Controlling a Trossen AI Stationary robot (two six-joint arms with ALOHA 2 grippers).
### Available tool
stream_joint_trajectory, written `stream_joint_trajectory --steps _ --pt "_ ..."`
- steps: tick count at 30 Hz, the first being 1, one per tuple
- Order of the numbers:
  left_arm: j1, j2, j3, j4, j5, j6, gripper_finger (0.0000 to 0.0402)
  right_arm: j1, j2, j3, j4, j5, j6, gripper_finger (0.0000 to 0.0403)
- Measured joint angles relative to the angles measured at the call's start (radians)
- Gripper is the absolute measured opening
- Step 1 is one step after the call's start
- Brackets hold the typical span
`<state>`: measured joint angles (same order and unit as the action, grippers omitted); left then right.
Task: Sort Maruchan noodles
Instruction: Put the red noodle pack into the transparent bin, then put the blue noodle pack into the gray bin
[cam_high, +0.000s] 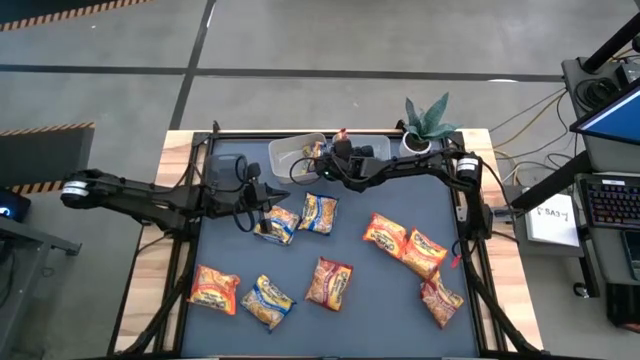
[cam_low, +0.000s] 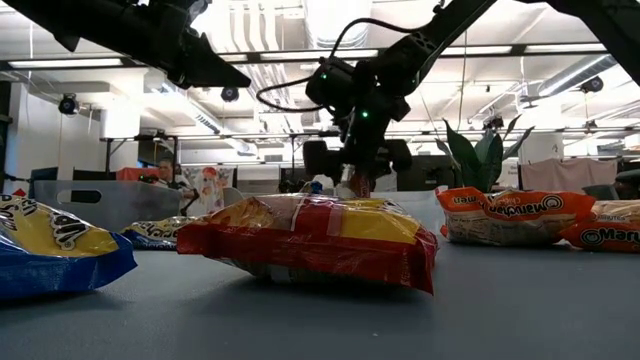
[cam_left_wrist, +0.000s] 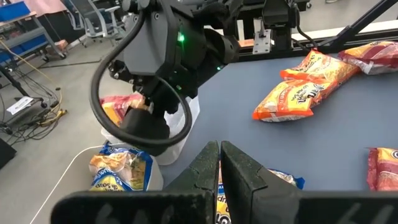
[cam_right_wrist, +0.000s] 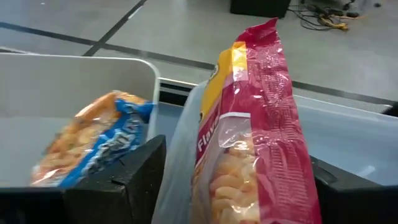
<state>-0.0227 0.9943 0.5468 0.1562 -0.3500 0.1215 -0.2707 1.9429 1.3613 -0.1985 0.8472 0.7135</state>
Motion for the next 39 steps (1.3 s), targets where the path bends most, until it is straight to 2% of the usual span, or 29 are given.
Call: stream_joint_trajectory --steps 6,13,24,29,36,39 --pt "0.0 0.0 0.0 0.0 0.0 0.0 0.0 0.0 -0.004 0.0 0.055 -0.059 -0.045 0.0265" --pt "0.0 0.0 0.0 0.0 0.0 -0.004 0.0 0.0 -0.014 0.0 0.046 -0.062 -0.049 0.0265" --pt "0.0 0.0 0.0 -0.001 0.0 -0.008 0.0 0.022 -0.151 0.0 -0.064 -0.072 -0.078 0.0269" --pt "0.0 0.0 0.0 -0.002 0.0 -0.009 0.0 0.061 -0.24 0.0 -0.159 -0.142 -0.107 0.0268" --pt "0.0 0.0 0.0 -0.001 0.0 -0.011 0.0 0.132 -0.341 -0.001 -0.276 -0.31 -0.142 0.025" --pt "0.0 0.0 0.0 -0.001 0.0 -0.027 0.0 0.17 -0.365 -0.014 -0.31 -0.335 -0.149 0.0244"
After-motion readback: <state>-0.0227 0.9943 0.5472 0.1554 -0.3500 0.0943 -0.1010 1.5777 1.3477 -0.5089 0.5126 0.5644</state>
